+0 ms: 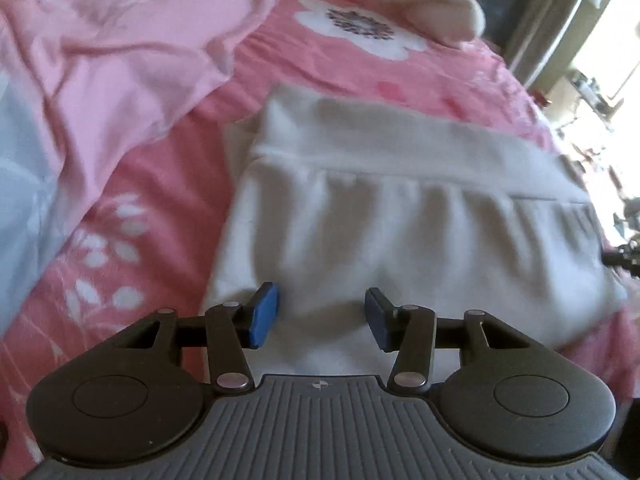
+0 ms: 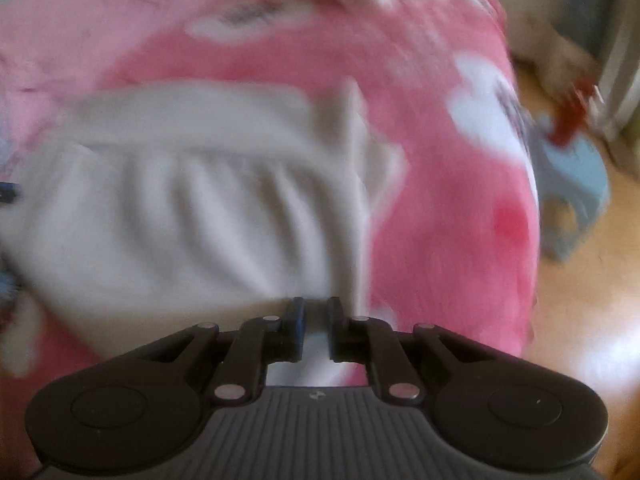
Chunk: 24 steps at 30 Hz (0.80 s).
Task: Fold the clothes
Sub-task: 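Open both tools and move them over the folded beige hoodie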
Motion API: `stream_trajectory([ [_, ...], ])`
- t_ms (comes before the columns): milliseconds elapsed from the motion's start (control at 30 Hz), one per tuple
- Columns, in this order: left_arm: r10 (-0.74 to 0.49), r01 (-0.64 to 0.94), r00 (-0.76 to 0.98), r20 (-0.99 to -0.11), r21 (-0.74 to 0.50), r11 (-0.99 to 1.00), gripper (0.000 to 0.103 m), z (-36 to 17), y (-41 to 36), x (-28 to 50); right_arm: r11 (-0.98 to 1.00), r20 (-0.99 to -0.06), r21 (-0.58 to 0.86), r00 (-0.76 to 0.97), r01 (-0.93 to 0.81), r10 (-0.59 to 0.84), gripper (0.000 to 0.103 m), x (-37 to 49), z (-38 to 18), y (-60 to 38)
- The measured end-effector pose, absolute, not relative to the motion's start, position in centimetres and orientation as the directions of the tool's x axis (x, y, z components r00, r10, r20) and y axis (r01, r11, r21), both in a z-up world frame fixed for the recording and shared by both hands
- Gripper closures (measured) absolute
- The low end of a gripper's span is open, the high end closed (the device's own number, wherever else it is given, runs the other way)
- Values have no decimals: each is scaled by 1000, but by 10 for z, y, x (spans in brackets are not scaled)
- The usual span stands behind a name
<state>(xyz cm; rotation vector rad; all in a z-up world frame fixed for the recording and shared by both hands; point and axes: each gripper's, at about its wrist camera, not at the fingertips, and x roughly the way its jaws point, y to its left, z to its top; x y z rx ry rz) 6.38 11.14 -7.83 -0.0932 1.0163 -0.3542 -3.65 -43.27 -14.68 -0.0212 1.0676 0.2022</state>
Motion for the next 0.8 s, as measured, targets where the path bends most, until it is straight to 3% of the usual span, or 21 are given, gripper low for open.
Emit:
stream_trajectory([
  [167, -354, 245, 487, -798, -264, 933, 55, -54, 129, 53, 976, -841, 57, 516, -208, 159, 96, -51, -110, -431],
  [300, -346, 310, 451, -822, -219, 925, 55, -58, 127, 37, 932, -804, 117, 518, -344, 292, 96, -77, -91, -420],
  [400, -312, 347, 473, -824, -151, 925, 55, -79, 118, 33, 913, -863, 18, 454, -408, 220, 95, -82, -127, -402],
  [467, -300, 373, 496, -815, -112, 921, 55, -85, 114, 31, 900, -846, -16, 485, -436, 220, 96, -87, -144, -402],
  [667, -251, 418, 502, -828, -21, 908, 56, -64, 114, 23, 867, -881, -143, 460, -478, 108, 96, -89, -125, -395],
  [800, -282, 473, 538, -794, 8, 881, 56, -43, 102, 14, 822, -823, -128, 521, -555, 224, 96, -100, -97, -370],
])
